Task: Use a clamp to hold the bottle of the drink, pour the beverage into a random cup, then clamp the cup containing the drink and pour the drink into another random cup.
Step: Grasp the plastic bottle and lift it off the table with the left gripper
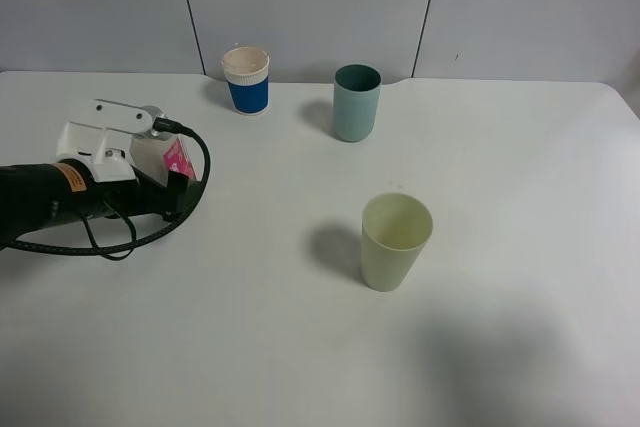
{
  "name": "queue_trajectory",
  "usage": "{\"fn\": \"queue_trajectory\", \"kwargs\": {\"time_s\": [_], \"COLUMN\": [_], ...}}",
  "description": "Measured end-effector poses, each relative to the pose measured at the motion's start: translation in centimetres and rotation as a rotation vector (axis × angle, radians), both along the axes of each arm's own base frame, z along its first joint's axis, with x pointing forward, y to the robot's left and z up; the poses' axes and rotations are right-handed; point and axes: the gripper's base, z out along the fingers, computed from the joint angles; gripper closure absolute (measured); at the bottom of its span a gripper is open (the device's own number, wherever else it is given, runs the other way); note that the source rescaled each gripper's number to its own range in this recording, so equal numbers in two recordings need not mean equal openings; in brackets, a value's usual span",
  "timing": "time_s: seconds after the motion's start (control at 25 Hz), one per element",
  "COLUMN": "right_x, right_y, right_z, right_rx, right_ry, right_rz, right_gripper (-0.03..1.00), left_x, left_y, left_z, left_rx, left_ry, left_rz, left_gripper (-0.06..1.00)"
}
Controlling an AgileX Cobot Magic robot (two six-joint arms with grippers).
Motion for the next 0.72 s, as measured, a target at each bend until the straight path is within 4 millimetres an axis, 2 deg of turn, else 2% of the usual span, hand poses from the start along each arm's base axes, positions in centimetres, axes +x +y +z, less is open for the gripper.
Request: {"fn": "queue_trajectory", "kwargs": {"time_s": [0.36,0.72], "right_x": [0.0,0.0], "right_y": [0.0,0.0], "right_z": [0.0,0.0], "right_rx": [0.0,0.0], "right_ry": [0.0,0.0], "right_rz": [0.0,0.0], "right_gripper": [0.37,0.37], "left_x": [0.8,1.0], "left_y": [-0.4,-0.5], "left_z": [-1.8,-2.8], "left_rx": [-0.041,-0.055], "left_ry": [-0.067,-0.092], "left_rz": [-0.003,-0.002], "left_gripper": [-0.06,-0.06]}}
